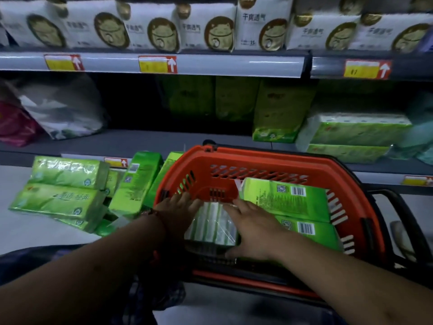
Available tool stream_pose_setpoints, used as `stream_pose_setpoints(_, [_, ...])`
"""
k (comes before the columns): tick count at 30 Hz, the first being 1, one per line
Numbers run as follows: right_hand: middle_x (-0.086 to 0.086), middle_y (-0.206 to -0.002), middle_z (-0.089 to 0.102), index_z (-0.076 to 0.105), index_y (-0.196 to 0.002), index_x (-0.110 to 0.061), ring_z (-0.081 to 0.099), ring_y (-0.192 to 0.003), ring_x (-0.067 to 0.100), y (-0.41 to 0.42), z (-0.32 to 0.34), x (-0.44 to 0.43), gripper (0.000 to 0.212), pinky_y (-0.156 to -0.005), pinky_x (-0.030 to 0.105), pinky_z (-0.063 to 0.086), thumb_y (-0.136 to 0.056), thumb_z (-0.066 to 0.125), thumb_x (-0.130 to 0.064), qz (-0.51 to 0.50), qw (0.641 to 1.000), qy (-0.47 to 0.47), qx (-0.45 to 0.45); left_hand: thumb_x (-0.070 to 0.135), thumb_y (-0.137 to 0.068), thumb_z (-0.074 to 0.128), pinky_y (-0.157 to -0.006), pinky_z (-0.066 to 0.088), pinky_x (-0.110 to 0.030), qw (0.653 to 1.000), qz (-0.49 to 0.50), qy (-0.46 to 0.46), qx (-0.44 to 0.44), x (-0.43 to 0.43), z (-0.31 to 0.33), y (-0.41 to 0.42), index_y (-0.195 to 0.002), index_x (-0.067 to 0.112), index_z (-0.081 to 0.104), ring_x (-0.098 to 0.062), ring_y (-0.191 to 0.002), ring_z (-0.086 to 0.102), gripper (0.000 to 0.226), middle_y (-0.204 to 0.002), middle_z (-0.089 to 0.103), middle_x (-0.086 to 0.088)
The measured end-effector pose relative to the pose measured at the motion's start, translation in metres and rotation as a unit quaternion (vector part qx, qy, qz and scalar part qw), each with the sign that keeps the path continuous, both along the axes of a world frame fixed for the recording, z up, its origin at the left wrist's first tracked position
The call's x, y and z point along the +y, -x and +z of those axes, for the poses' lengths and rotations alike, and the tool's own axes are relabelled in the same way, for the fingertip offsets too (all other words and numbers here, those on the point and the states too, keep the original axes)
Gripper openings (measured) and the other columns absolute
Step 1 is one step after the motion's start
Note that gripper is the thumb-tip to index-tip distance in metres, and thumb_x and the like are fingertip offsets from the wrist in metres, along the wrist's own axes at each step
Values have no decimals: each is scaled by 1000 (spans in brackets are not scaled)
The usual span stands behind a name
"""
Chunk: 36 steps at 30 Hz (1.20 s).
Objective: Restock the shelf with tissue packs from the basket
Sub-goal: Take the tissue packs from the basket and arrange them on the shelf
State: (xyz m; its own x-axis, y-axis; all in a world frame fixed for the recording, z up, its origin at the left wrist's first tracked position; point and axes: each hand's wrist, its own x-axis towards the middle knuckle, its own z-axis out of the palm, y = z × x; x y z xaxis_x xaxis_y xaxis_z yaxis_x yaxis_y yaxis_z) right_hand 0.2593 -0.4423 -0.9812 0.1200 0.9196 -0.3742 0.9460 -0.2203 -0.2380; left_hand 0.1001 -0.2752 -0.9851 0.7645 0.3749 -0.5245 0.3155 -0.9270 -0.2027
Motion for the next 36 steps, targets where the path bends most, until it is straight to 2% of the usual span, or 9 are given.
stream_pose_setpoints(6, [14,-161,20,5,-162,-18,11,-154,31,1,-27,6,120,-128,44,-2,-76,69,-73,-19,998,-54,-11,47,-98,48,-103,40,-42,999,-20,-32,-31,14,-14,-10,-155,22,17,-33,-130,51,70,-145,47,-11])
stream_pose_setpoints(16, [-15,-135,40,39,-146,-36,46,-127,14,-35,1,20,103,-94,28,50,-61,96,-27,-191,933,-147,266,57,-51,88,-108,46,-47,950,92,223,-198,64,30,-21,-143,44,39,-25,-128,50,104,-140,52,0])
stream_pose_setpoints(18, [-15,-138,42,45,-143,-38,44,-127,11,-46,24,25,99,-91,20,41,-61,97,-22,-210,911,-171,311,35,-52,93,-101,54,-42,898,160,306,-271,69,53,-18,-140,49,43,-22,-123,56,103,-142,50,5])
stream_pose_setpoints(21, [-9,-136,55,61,-130,-36,54,-122,13,-62,66,31,83,-89,24,46,-58,98,-16,-243,860,-242,378,-2,-56,87,-79,60,-30,730,225,472,-440,68,85,-23,-145,39,48,-22,-118,66,106,-145,54,6])
stream_pose_setpoints(24, [-7,-118,67,70,-118,-25,67,-97,8,-74,101,30,60,-76,18,57,-65,92,-8,-297,777,-310,460,7,-58,86,-87,60,-35,534,302,564,-552,63,94,-35,-147,28,46,-24,-123,66,100,-146,58,-4])
stream_pose_setpoints(25, [-4,-115,69,70,-115,-22,70,-94,11,-78,110,29,55,-80,23,58,-66,90,-7,-315,753,-323,480,16,-62,88,-93,59,-41,503,323,576,-558,60,92,-38,-149,24,44,-26,-125,66,98,-146,60,-8])
stream_pose_setpoints(30, [11,-121,72,69,-115,-15,71,-108,29,-105,127,19,54,-80,33,53,-65,89,-11,-371,655,-365,548,50,-52,99,-95,58,-52,585,331,603,-430,32,81,-44,-142,16,53,-37,-115,71,107,-132,70,-13])
stream_pose_setpoints(33, [13,-125,71,65,-117,-20,68,-115,33,-116,122,17,63,-92,41,50,-61,93,-21,-405,594,-381,581,46,-47,102,-93,58,-58,553,346,604,-458,17,82,-57,-138,13,57,-42,-110,72,107,-127,72,-16])
stream_pose_setpoints(36, [6,-131,69,55,-136,-20,62,-124,26,-120,118,16,103,-108,43,46,-48,99,-51,-405,593,-368,590,38,-48,102,-88,61,-57,500,358,629,-476,9,88,-67,-135,9,60,-45,-109,72,101,-124,73,-19])
